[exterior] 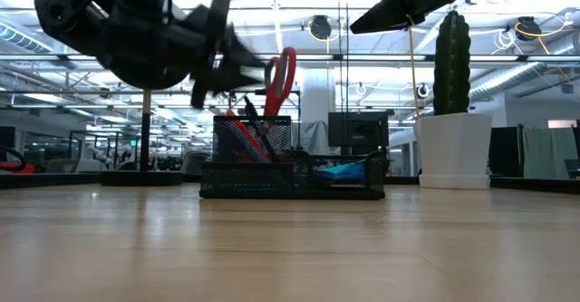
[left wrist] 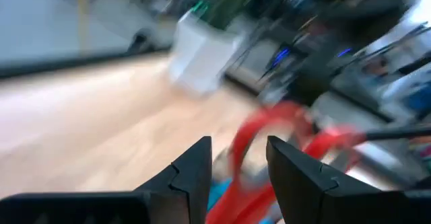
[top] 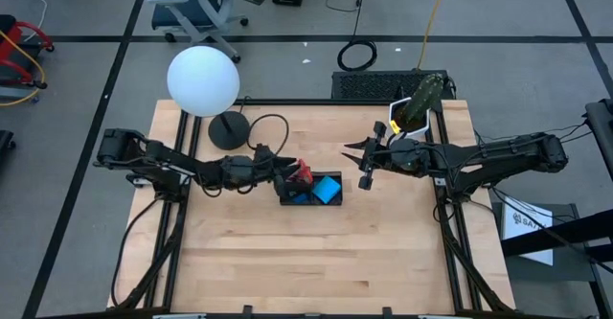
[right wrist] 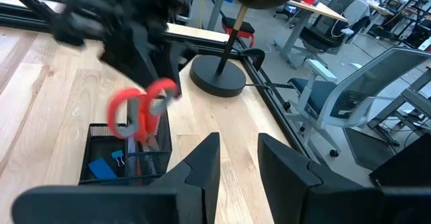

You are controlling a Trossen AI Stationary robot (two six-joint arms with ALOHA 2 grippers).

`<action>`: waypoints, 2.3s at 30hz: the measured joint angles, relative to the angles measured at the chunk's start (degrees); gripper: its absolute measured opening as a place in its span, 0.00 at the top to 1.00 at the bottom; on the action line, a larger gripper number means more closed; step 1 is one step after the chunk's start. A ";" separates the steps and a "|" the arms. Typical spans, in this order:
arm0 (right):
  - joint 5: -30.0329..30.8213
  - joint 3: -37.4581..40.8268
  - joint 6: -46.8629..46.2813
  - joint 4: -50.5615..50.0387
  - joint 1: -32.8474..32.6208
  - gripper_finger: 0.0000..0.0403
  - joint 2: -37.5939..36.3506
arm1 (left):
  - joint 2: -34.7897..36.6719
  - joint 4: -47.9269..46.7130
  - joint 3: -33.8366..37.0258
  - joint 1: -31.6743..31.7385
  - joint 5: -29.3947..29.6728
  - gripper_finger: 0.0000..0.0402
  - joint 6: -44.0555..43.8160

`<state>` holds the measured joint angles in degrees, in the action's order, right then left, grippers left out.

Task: Pick and place office supplies into organizer
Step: Put the orange scissor into the black desk organizer, then return to Home Position

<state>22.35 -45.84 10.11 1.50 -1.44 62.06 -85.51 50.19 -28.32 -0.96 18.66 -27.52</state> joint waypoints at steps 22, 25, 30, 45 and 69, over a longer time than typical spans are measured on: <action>0.00 0.00 1.05 0.42 0.03 0.77 0.00 | 14.43 -11.64 -0.07 -3.80 -2.08 0.64 3.54; 0.00 0.00 0.66 0.42 0.01 0.77 0.00 | 17.93 -13.86 -0.07 -5.19 -2.12 0.64 5.93; -0.09 0.00 -1.41 0.42 -0.50 0.77 0.00 | 21.95 -16.26 -0.07 -7.77 -2.12 0.64 8.60; -0.13 0.00 -3.61 6.90 -7.40 0.77 -0.10 | 27.77 -13.33 -0.07 -10.43 -2.95 0.64 19.49; -6.17 0.04 -11.59 -1.14 -13.37 0.77 -1.72 | 29.79 -12.70 -0.07 -12.02 4.41 0.64 30.34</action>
<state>16.17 -45.80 -1.48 0.36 -14.81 60.34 -55.73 37.50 -28.38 -12.98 23.07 2.82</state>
